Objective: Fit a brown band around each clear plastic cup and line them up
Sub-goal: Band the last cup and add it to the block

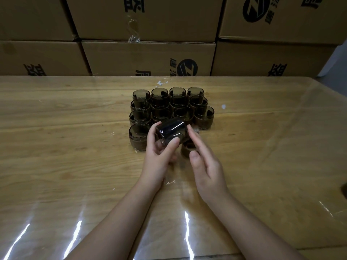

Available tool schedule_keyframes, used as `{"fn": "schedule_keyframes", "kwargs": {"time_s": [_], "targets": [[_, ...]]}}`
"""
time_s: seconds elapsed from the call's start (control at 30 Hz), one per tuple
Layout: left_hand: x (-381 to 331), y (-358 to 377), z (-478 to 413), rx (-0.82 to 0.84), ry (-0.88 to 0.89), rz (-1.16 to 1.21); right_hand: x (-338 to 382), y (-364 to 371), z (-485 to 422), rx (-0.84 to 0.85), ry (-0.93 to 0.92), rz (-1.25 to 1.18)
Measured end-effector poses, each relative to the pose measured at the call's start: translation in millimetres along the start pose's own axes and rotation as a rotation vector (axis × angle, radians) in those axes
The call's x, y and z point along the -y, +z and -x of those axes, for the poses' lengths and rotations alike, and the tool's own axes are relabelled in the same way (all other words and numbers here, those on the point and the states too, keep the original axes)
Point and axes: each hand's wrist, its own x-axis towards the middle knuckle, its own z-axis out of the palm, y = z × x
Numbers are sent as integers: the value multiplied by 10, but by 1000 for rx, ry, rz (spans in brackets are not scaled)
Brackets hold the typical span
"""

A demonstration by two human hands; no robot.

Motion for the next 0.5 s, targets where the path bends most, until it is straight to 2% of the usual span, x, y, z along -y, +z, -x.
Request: {"fn": "schedule_keyframes", "kwargs": {"time_s": [0.2,0.37,0.5], "targets": [[-33,30,28,65,-8,-55,8,-42,-30,-32,-12,7],[-45,53,56,151,2,-105,-48,-59,-68,-25,132,-68],[-60,65,76,113,9,-181,-87,-71,-91,-22,168,-134]]}}
